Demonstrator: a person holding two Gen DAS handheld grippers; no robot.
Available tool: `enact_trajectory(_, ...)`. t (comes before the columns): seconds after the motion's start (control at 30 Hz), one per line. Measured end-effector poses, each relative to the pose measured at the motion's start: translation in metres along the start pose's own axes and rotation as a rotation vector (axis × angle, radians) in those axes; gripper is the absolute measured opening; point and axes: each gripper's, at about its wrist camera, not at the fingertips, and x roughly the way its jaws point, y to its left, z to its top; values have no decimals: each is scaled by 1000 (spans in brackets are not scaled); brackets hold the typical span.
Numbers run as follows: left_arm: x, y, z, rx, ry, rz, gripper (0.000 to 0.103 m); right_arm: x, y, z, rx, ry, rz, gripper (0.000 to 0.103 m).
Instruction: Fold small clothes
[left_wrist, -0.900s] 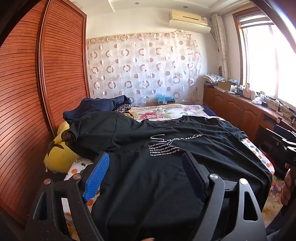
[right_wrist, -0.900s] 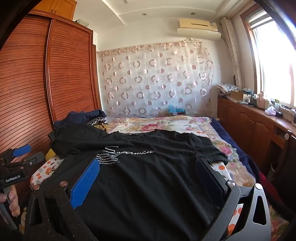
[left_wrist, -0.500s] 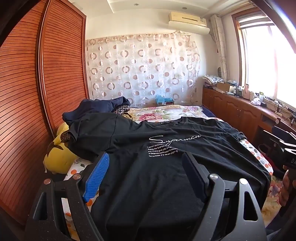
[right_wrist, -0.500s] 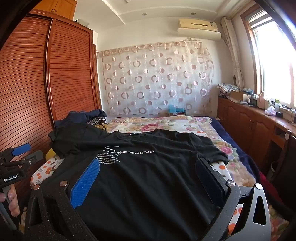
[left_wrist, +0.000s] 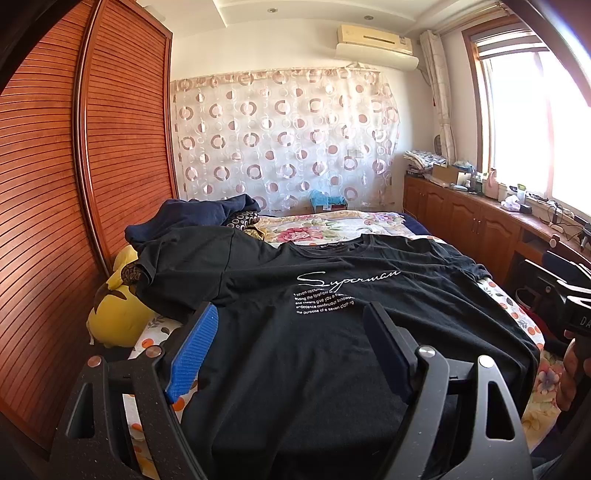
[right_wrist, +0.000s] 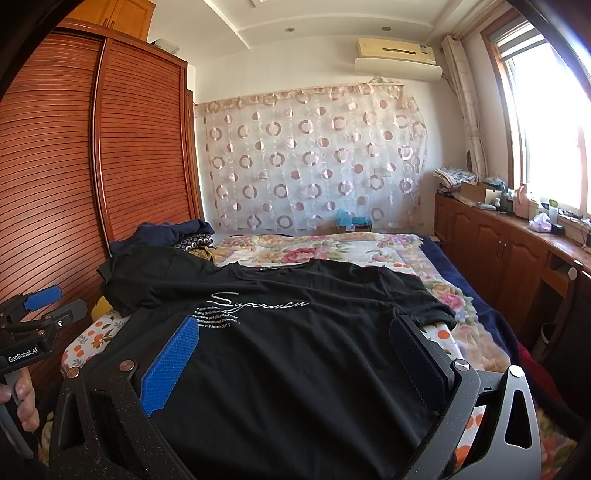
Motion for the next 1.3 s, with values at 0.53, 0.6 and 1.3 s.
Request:
enact_trajectory(0.53, 1, -3, 0, 1, -5, 1, 82, 0, 0, 2, 0, -4, 1, 103)
enact_trajectory(0.6, 0, -5, 2, 1, -7, 1, 82, 1, 2, 2, 0, -3, 0, 103)
enact_trajectory(1.3, -4, -7, 5, -1, -16, -2, 82, -1, 0, 1, -6, -15, 5, 103)
